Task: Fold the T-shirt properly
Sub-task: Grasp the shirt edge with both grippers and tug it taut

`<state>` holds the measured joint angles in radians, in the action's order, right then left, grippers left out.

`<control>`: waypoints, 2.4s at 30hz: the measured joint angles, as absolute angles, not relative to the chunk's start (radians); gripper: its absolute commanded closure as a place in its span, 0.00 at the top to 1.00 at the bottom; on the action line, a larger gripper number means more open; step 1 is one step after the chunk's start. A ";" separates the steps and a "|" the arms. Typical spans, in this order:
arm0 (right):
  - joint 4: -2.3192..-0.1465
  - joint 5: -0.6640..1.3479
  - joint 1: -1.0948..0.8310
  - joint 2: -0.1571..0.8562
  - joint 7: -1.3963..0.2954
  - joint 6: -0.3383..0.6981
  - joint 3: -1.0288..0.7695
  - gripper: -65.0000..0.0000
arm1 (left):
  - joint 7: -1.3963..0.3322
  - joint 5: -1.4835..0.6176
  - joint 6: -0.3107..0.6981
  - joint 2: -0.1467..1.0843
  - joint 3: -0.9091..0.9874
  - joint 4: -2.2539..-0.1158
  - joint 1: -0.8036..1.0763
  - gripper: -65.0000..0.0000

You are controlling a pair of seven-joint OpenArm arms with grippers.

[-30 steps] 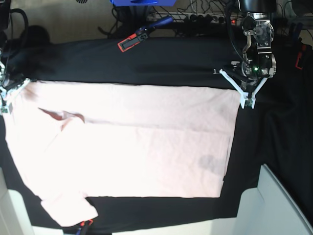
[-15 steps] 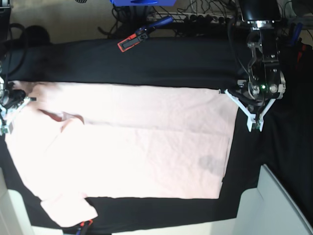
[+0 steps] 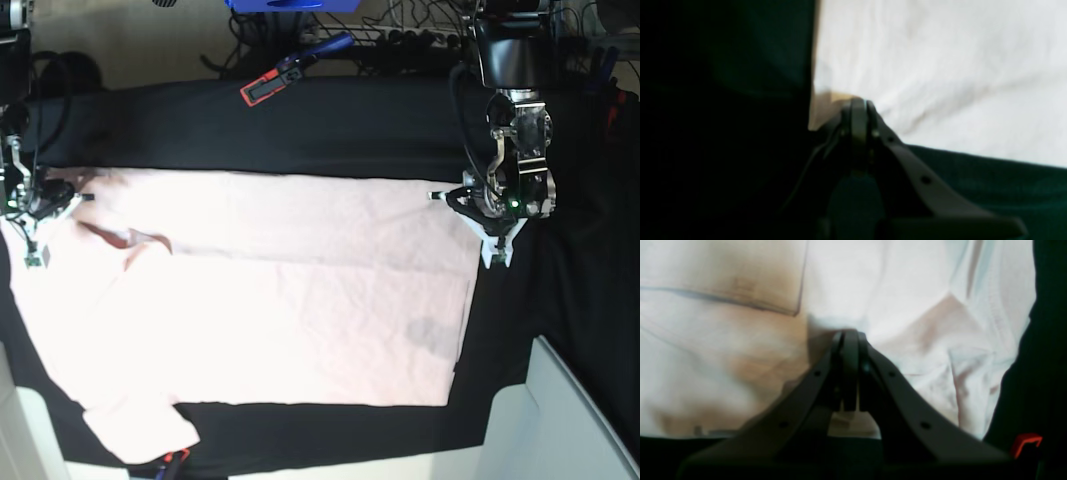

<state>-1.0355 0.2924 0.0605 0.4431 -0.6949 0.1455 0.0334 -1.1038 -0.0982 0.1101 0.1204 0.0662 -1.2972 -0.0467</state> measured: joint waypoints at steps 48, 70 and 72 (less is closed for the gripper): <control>-1.075 0.308 -0.051 0.451 -0.587 0.144 0.024 0.00 | -0.692 -0.144 0.097 0.139 0.079 -1.340 0.213 0.00; -1.229 0.304 -0.074 0.443 -0.724 0.155 -0.056 0.00 | -1.099 -0.089 0.079 0.100 0.168 -1.620 0.263 0.00; -1.230 0.299 -0.043 0.443 -0.746 0.155 -0.056 0.00 | -1.119 -0.096 0.080 0.101 0.167 -1.639 0.199 0.00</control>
<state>-1.2297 0.2989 -0.0425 0.4435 -0.7460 0.1551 -0.0559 -1.1194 -0.0963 0.0795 0.1005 0.1673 -1.6394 0.1993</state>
